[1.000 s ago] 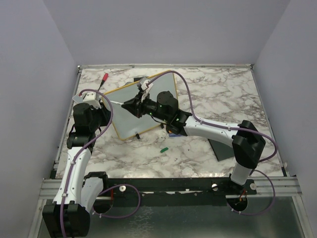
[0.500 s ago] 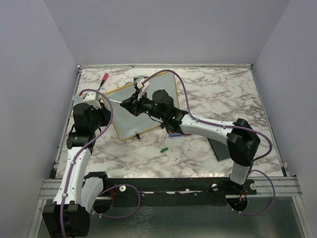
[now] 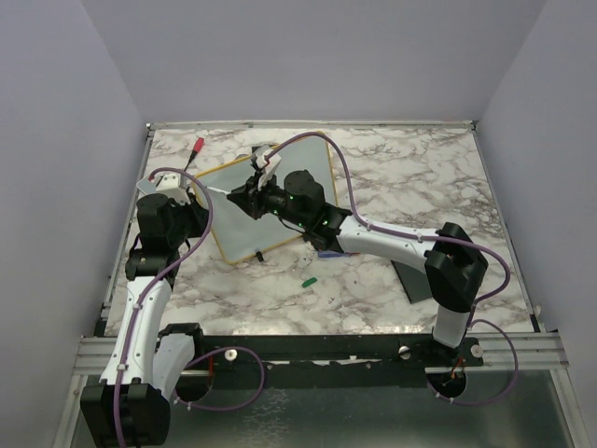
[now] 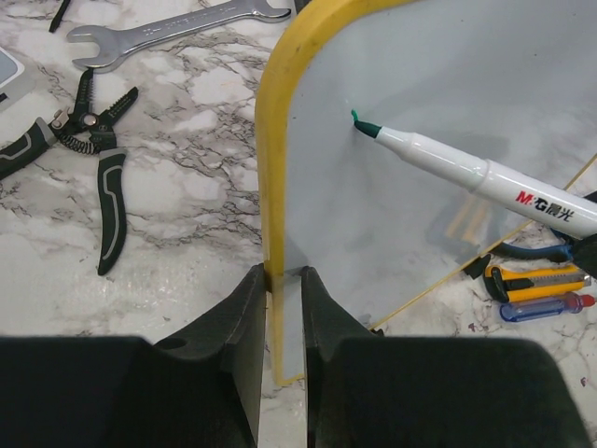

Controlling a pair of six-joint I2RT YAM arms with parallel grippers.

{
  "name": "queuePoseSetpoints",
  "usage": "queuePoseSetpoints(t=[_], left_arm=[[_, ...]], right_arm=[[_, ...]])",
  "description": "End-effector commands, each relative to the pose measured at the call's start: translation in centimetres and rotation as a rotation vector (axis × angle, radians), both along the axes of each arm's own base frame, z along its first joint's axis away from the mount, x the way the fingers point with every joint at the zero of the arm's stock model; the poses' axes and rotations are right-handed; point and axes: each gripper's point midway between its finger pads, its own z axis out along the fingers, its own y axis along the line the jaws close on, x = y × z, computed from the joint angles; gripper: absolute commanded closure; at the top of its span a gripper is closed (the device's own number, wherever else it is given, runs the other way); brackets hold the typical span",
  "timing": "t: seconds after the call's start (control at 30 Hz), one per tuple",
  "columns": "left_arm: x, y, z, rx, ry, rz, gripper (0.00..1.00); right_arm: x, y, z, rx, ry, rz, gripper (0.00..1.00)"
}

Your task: Write a sentence on the whiteboard

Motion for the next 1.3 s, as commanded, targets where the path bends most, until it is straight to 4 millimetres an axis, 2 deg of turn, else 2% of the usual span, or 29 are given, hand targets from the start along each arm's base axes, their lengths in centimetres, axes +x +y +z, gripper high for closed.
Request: queuePoseSetpoints(t=[0.0,0.2,0.37,0.97,1.27], left_arm=[[0.2,-0.2,1.0,0.004,-0.036,-0.016,0.82],[0.2,-0.2,1.0,0.004,-0.037,-0.015,0.82],[0.2,-0.2,1.0,0.004,-0.039,-0.016,0.82],[0.2,-0.3,1.0,0.003,-0.037,-0.020,0.83],[0.2,-0.2,1.0,0.002,-0.037,-0.020,0.84]], right_arm=[[-0.1,-0.7,-2.9,-0.061,0.044,-0.036,0.99],[-0.7,-1.3,-5.0,-0.095,0.084,-0.033,0.99],[-0.9,-1.7,-5.2,-0.097,0.089,-0.037,0.99],[1.8,-2.5,-0.2,-0.032,-0.024,-0.174,0.99],[2.1,-2.1,1.0,-0.016,-0.047,-0.179,0.99]])
